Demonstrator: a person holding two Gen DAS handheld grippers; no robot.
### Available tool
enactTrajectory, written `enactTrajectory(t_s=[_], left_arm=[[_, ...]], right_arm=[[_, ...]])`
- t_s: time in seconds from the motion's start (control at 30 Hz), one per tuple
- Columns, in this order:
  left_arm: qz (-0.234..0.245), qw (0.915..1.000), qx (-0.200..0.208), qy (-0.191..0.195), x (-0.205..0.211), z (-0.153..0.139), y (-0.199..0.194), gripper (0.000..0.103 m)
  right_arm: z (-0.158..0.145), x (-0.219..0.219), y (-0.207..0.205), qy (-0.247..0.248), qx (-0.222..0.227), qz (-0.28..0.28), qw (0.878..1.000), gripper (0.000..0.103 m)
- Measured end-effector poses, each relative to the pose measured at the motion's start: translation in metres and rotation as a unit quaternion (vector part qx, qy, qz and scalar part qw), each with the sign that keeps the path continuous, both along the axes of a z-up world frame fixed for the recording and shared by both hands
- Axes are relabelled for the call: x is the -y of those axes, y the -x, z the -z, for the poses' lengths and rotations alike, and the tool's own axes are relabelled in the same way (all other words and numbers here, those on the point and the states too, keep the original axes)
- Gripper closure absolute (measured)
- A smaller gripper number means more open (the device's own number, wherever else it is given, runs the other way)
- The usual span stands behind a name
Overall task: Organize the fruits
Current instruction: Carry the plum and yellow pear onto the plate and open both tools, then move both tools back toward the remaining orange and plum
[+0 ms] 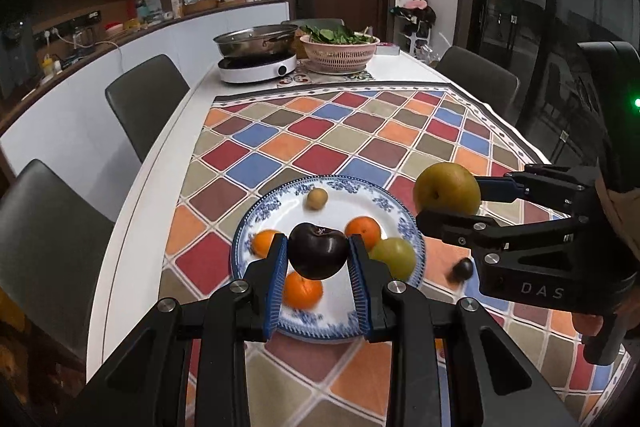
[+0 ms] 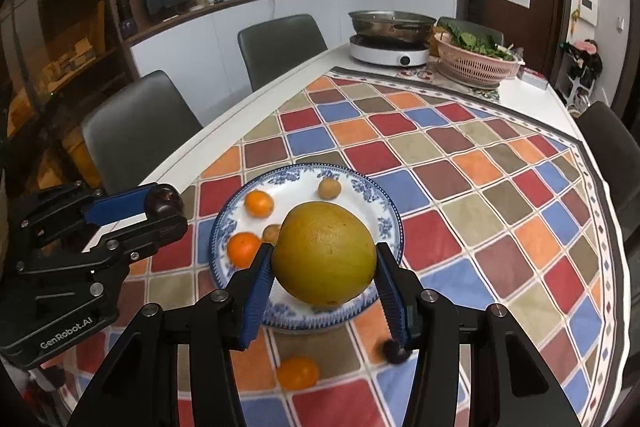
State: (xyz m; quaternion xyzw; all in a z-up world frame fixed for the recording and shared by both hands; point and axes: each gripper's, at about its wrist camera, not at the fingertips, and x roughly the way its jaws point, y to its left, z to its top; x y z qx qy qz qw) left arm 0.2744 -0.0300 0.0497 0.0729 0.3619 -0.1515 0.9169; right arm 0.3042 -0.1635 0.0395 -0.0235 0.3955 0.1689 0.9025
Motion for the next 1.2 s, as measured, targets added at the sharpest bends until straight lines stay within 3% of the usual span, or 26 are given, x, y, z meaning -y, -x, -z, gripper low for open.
enactTrajectory(t_s=[0.47,0.67,0.87,1.0,1.2], left_arm=[[0.000,0.9978,-0.064,-0.020,-0.004,0.053,-0.095,0.073],[-0.010,0.9956,-0.093,-0.008,-0.005,0.072,-0.113,0.073],[-0.011,0.9953,-0.095,-0.015,-0.004,0.077,-0.118,0.072],[-0.009,0.9955,-0.093,-0.014,-0.006,0.074,-0.117,0.053],[-0.026,0.9957,-0.068,-0.058,-0.006,0.059,-0.098,0.050]], right_arm=[[0.045,-0.008,-0.091,0.025,-0.068,0.014,0.997,0.053],[0.065,-0.013,-0.114,0.026,-0.103,0.004,0.994,0.053],[0.079,-0.016,-0.120,0.026,-0.121,-0.003,0.992,0.053],[0.079,-0.014,-0.120,0.029,-0.117,0.002,0.993,0.052],[0.065,-0.010,-0.107,0.025,-0.093,0.001,0.995,0.044]])
